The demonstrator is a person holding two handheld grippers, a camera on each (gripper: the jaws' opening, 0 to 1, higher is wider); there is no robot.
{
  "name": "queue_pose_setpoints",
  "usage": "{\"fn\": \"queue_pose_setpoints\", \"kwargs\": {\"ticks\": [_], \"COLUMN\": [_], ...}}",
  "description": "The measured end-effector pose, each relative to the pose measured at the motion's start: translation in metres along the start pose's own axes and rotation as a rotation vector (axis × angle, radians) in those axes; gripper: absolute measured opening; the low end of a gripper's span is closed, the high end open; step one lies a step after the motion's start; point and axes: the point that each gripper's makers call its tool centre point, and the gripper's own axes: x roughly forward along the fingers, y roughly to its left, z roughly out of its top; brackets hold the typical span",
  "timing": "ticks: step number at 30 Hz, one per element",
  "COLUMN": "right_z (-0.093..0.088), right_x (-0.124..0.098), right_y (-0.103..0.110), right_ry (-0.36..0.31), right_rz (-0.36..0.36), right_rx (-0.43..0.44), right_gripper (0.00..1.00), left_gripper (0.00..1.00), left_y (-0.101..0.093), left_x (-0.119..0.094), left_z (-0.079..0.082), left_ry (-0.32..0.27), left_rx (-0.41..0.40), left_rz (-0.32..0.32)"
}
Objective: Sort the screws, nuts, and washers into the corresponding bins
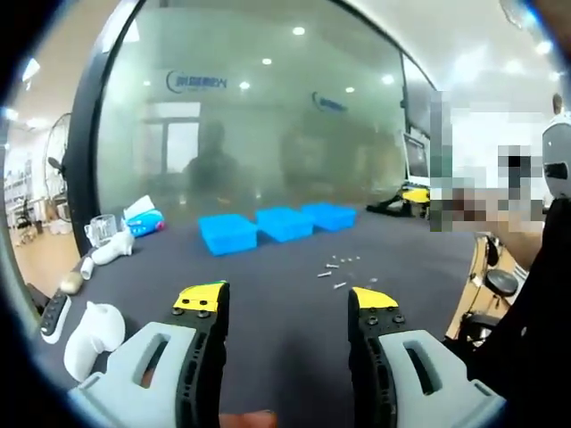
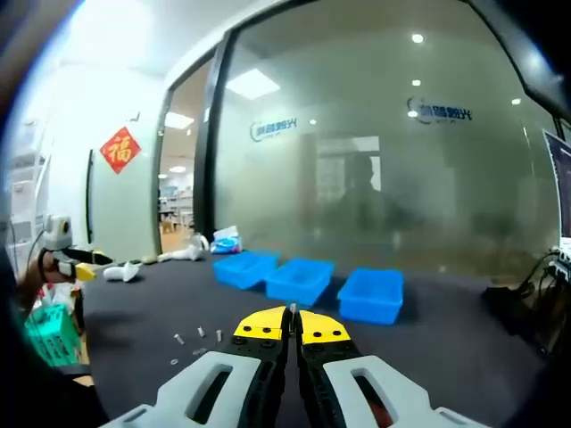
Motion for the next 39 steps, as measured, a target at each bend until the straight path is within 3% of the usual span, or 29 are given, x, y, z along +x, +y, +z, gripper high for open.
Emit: {"fn": "queue_pose_setpoints", "kwargs": {"ticks": [8,14,16,18,20,23,30,39], "right_z": [0.012,0.003,0.0,-0.004,-0.005,-0.001,0.003,-0.005], "right_x": [0.044,0.084,0.094,0.106,0.118,0.135,0.171,0.191], "right_y": [-0.031,-0.059,-0.062,-0.063,-0.072,-0.079,-0.096,-0.094], "right_ry": [-0.005,0.041,0.056,0.065,0.091,0.095,0.124,0.157], "right_rz": [-0.044,-0.086,-0.08,-0.063,-0.088,-0.102,-0.161,-0.181], "right_rx": [0.003,0.009,0.025,0.101,0.053,0.084,0.048,0.007], "right_gripper": [0.01,0.01,0.01,0.01,0.01,0.01,0.01,0.01], "left_gripper": [0.52,0.52,0.52,0.52,0.52,0.52,0.52,0.52], "left_y": [-0.001,0.0,0.0,0.001,0.001,0.0,-0.004,-0.004], "left_x": [0.0,0.001,0.001,0.002,0.003,0.004,0.006,0.006], "left_z": [0.0,-0.002,-0.003,-0.002,-0.002,0.0,-0.002,-0.002], "left_ry": [-0.003,-0.002,-0.003,-0.012,-0.014,-0.019,-0.016,-0.021], "left_rx": [-0.003,-0.011,-0.013,-0.015,-0.017,-0.019,-0.024,-0.03], "left_rz": [0.003,0.007,0.012,0.021,0.021,0.02,0.013,0.012]}}
